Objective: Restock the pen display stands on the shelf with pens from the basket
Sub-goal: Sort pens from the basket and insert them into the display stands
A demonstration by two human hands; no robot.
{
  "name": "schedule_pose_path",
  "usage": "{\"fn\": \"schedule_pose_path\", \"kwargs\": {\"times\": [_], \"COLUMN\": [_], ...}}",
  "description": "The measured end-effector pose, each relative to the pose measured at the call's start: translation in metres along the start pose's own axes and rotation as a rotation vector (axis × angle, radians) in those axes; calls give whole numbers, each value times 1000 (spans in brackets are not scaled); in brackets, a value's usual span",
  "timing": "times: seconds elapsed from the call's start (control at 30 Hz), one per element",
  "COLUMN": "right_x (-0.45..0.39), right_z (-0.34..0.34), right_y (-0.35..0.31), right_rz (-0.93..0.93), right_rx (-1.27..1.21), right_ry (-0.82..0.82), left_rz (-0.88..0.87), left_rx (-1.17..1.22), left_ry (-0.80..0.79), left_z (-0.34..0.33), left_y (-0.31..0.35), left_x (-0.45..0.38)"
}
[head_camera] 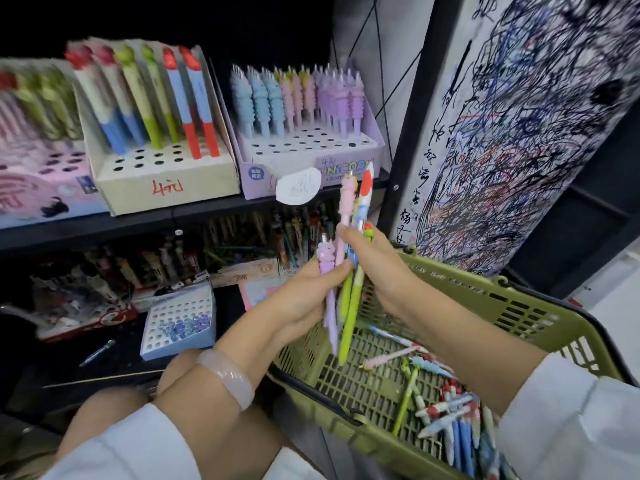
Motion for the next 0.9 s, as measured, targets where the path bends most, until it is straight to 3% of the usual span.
{"fn": "schedule_pose_path", "kwargs": {"times": [0.2,0.37,0.53,0.67,0.77,0.83,0.9], "right_x": [7,15,14,4,-3,-9,-12], "right_z": [-48,-97,-128,-149,-168,-174,-178], "right_y": [-43,-74,-114,-132,-153,-161,-169], "right_rz": [101,156,382,366,375,405,484], "right_rx": [38,-41,-45,-63,-141,-56,194], "right_ry": [-92,-266,-144,-76,-190,-227,-226], "left_rz": [-103,-191,-292,-337,-343,-362,-387], "left_rx": [90,55,-68,-206,-248,-271,-265], "left_ry": [47,110,165,209,279,334,364], "left_z": [18,43,78,106,134,152,165], "left_y": [40,83,118,130,136,145,155], "left_x": [18,39,58,72,82,90,98]}}
Point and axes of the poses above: each hand's wrist, its own x-axis away from the middle knuckle, its own z-axis out of the back of the hand, y = z × x, the point moved 10 cm from there along -x, towards the middle knuckle, and after that the axes turned 4 degrees about y, right-handed, at the moved point
